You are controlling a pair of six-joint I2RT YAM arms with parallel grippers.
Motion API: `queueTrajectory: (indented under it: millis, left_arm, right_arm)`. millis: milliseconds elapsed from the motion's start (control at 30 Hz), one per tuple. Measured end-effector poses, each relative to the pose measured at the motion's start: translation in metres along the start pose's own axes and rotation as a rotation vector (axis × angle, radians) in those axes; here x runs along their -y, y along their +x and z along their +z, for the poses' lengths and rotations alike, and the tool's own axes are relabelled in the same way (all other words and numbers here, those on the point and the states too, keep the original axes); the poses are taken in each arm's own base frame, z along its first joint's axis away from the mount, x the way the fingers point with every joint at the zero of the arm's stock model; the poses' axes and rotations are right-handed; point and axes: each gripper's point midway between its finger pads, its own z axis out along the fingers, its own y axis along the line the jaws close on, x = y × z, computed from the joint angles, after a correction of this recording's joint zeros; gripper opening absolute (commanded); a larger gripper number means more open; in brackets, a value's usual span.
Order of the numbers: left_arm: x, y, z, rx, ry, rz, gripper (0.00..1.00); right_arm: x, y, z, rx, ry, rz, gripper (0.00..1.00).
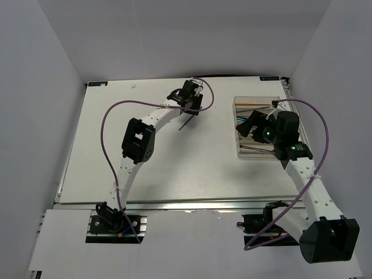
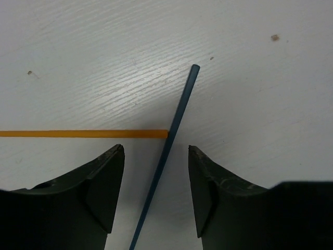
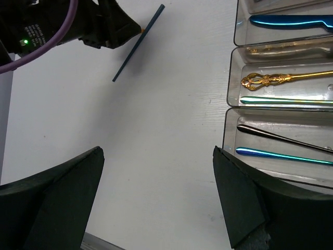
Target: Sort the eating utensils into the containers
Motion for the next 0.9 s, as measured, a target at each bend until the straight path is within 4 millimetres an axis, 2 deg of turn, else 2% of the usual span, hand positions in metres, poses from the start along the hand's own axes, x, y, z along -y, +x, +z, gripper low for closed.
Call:
queueTrajectory:
  millis: [67,200,367,733,900]
  left_arm:
    - [0.002,0.003,0.002,-0.008,0.01,0.007,0.54]
    - [0.008,0.001,0.002,0.004,0.03,0.008,0.51]
    - [0.013,0.002,0.004,0.007,0.052,0.004,0.5]
    - [0.013,0.028,0.02,-0.045,0.047,0.012,0.49]
    - [0.016,0.026,0.021,-0.037,0.05,0.008,0.34]
  right_arm:
    - [-0.002,0.005,-0.003,-0.007,-0.017,-0.015,0.89]
    - [-0.004,0.01,-0.008,-0.017,-0.032,-0.027,0.89]
    - [-0.003,0.016,-0.009,-0.028,-0.036,-0.027,0.89]
    - [-0.007,0.019,-0.017,-0.012,-0.061,-0.033,0.89]
    - [-0.011,0.015,-0.023,0.011,-0.072,-0.038,0.89]
